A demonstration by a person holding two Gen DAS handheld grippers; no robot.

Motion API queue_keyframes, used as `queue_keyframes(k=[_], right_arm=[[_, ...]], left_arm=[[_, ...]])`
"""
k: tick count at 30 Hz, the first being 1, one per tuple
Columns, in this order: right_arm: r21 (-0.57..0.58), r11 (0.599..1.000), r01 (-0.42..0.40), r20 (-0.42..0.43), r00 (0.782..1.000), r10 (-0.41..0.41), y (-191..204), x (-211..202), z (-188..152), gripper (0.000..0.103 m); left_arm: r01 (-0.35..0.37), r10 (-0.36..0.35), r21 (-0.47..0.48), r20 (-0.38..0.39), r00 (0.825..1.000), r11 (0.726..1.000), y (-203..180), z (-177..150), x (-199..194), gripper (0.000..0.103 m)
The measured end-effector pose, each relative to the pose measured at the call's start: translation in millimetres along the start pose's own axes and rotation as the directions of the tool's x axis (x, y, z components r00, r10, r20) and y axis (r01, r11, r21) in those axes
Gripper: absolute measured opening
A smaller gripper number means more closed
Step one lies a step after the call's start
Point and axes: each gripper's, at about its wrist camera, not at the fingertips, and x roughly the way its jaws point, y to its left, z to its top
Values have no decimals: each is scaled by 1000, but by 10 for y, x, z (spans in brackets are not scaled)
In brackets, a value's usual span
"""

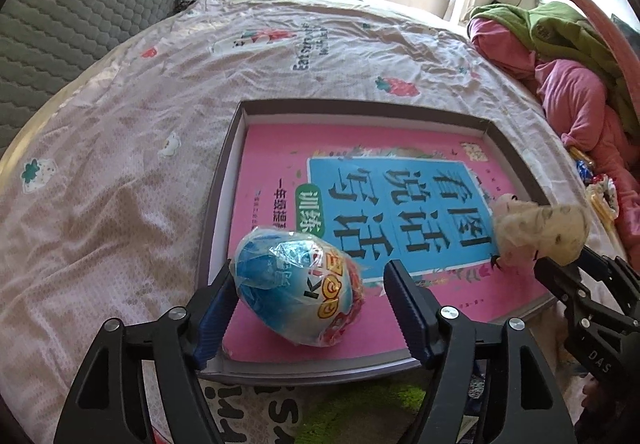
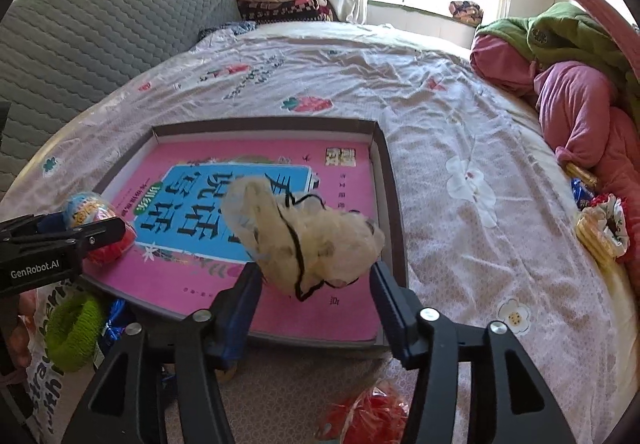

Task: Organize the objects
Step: 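Carry the egg with the left tool into the pink tray while the right tool carries the bag there, then open both tools and lift them away from the tray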

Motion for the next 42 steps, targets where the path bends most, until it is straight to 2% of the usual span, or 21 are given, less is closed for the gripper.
queue_keyframes(k=[4, 17, 23, 27, 42], right_arm=[[-13, 1000, 12, 40, 999, -12, 7, -81, 30, 64], [-66, 998, -8, 122, 992, 16, 101, -244, 65, 66], [-59, 998, -31, 194, 980, 42, 49, -433, 55, 67], [-62, 997, -41, 242, 969, 55, 22, -566, 52, 73], [-87, 995, -55, 294, 953, 78, 35, -857, -83, 73]], left_arm=[[-2, 2, -6, 19, 1000, 1000, 13, 34, -56, 75], [-28, 30, -26, 58, 998, 999, 78, -21, -295, 75], [-37, 39, -26, 84, 996, 999, 73, -112, -476, 75], [-39, 40, -12, 97, 995, 999, 32, -198, -599, 75], [-46, 44, 12, 143, 989, 999, -33, -411, -963, 75]])
